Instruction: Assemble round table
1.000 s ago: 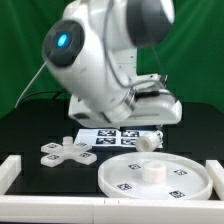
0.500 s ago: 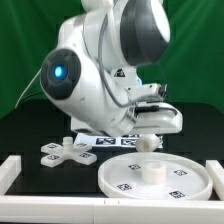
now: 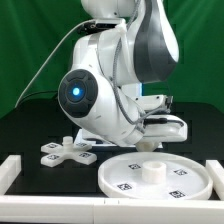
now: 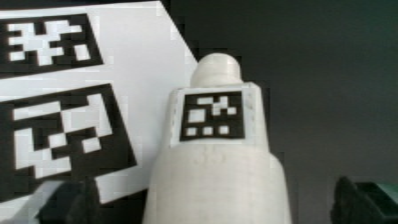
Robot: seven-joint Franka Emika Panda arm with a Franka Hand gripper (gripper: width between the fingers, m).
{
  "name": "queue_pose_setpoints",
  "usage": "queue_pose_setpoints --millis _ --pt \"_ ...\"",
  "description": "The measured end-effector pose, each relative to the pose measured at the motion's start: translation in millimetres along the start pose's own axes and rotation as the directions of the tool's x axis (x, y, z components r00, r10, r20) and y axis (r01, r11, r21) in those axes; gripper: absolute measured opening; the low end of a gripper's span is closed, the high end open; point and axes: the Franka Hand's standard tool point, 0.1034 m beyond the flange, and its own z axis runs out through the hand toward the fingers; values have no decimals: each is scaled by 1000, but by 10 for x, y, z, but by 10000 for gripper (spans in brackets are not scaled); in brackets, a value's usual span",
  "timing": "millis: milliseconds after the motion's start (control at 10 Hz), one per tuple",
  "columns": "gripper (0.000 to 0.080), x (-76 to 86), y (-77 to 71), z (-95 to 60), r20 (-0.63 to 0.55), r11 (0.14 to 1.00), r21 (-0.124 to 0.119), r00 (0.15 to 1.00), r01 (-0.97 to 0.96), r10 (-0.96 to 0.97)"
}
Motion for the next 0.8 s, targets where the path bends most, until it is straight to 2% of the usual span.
queue_pose_setpoints --millis 200,300,400,800 --pt "649 -1 -5 3 0 1000 -1 1000 6 -6" --pt "560 -1 -8 5 1 1000 -2 1000 9 -9" --pt "424 -2 -11 7 1 1000 -3 1000 12 -12" --pt "397 -3 -20 14 1 1000 -5 1000 18 -18"
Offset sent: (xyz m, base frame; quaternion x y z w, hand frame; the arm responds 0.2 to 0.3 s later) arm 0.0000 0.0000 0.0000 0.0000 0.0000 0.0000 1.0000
